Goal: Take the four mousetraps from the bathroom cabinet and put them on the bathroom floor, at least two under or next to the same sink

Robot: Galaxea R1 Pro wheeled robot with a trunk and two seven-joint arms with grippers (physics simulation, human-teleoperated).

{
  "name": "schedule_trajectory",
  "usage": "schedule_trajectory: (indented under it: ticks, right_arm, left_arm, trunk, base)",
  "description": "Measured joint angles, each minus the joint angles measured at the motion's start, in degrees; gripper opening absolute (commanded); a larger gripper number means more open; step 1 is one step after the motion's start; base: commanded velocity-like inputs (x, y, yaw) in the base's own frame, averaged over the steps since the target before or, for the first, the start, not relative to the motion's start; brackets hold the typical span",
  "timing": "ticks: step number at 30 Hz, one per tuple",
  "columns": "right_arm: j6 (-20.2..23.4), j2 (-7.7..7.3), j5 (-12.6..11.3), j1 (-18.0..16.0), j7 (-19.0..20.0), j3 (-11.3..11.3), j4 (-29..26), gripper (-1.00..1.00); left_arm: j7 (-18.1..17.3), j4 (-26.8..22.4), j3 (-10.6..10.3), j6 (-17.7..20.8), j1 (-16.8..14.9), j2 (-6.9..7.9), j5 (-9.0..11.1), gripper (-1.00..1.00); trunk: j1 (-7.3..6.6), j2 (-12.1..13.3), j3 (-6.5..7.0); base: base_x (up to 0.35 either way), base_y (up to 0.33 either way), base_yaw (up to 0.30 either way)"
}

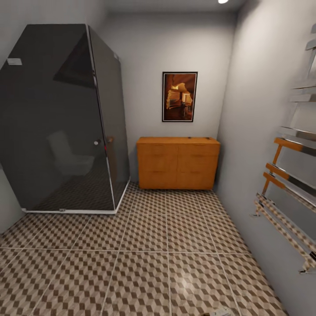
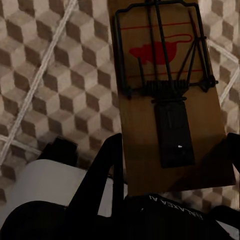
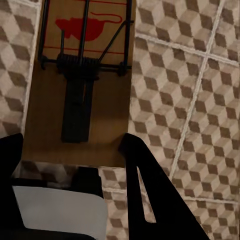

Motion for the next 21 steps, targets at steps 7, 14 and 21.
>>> schedule_trajectory:
  ticks: [7,14,21]
  right_arm:
    - [-0.05,0.41,5.28,2.27,-0.38,0.00,0.00,-1.00]
    - [-0.05,0.41,6.37,2.53,-0.34,0.00,-0.01,-1.00]
    - [-0.05,0.36,6.62,3.09,-0.15,0.01,0.01,-1.00]
  left_arm:
    - [-0.07,-0.09,0.04,-5.28,3.69,-1.74,5.29,-1.00]
    - [-0.07,-0.09,0.05,-5.67,4.34,-1.74,6.22,-1.00]
    - [-0.01,-0.09,0.12,-7.60,4.46,-1.34,6.64,-1.00]
  trunk:
    - [0.00,0.00,0.00]
    - [0.00,0.00,0.00]
    - [0.00,0.00,0.00]
  base:
    - [-0.001,0.000,0.300]
    - [0.000,0.000,0.300]
    - [0.000,0.000,0.300]
